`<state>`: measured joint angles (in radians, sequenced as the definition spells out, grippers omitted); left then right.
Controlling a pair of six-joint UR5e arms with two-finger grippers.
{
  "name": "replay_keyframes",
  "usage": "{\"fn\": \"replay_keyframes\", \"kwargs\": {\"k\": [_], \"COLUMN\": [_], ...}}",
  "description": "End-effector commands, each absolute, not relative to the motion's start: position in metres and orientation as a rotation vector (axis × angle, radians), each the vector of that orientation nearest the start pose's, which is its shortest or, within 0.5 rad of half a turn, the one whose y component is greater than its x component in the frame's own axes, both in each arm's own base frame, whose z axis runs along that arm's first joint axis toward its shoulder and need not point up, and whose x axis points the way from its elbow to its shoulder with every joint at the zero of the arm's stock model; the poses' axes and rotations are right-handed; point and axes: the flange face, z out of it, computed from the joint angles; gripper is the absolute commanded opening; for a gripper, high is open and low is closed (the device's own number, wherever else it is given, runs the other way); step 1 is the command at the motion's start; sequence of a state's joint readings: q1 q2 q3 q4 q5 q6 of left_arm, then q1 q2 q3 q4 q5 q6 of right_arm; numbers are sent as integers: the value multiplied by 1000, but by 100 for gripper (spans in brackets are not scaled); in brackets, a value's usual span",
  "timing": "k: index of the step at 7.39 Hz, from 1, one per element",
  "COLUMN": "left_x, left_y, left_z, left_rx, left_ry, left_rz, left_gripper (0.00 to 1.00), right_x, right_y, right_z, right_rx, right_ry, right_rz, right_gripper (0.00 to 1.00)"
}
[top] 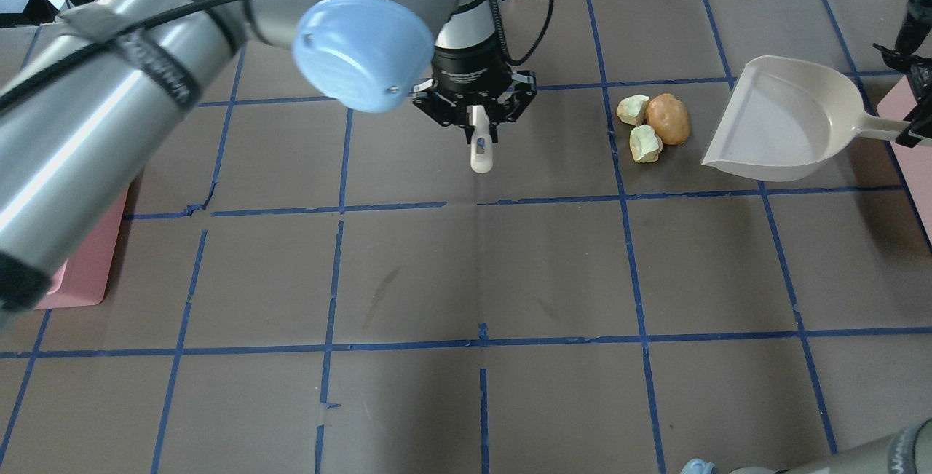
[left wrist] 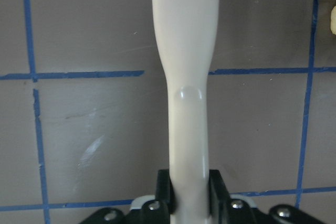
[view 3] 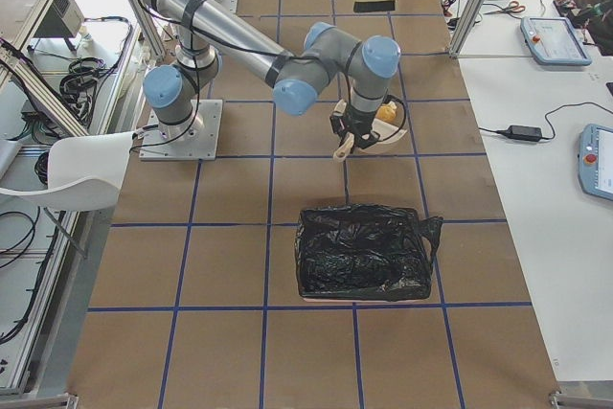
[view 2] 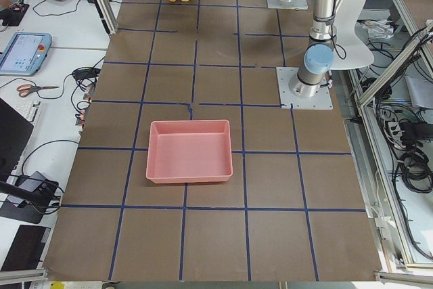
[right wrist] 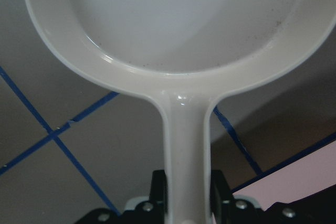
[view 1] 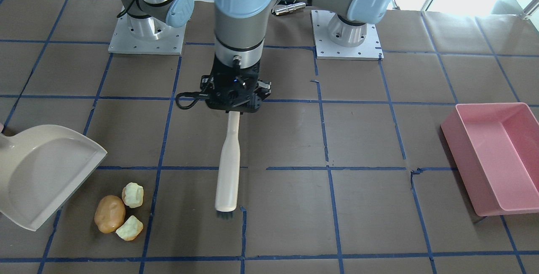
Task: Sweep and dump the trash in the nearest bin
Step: 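Sweep potato and sponge into dustpan with left brush while right holds dustpan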
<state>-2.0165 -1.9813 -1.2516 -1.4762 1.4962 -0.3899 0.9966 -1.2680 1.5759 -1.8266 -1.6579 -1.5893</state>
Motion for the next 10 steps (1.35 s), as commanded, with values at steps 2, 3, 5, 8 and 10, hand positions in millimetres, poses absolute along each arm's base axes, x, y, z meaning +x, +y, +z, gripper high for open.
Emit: {"fn": "replay_keyframes", "kwargs": {"k": [2,3,5,8,10], "left_x": [-524,-538,-572,-594,-596], "left_y": [-578,-573,-565,-567,-566], "left_z": [351,333,289,247,243], "left_rx": [42,-20,-84,-42,-171], "left_ry": [3205,3196,3197,3268,3269], "left_rz": [62,84,97,136,168], "left_gripper": [0,0,0,0,0], "right_x": [-227,-196,-182,-179,-179], "right_y": [-600,-612,-617,-618,-618], "right_z": [249,246,243,241,240], "right_rx": [-1575,-1627,-1667,-1664,-1663], "right_ry": [2672,2631,2600,2585,2584], "right_rz": [148,129,128,95,94], "right_gripper": [18,18,18,19,19]}}
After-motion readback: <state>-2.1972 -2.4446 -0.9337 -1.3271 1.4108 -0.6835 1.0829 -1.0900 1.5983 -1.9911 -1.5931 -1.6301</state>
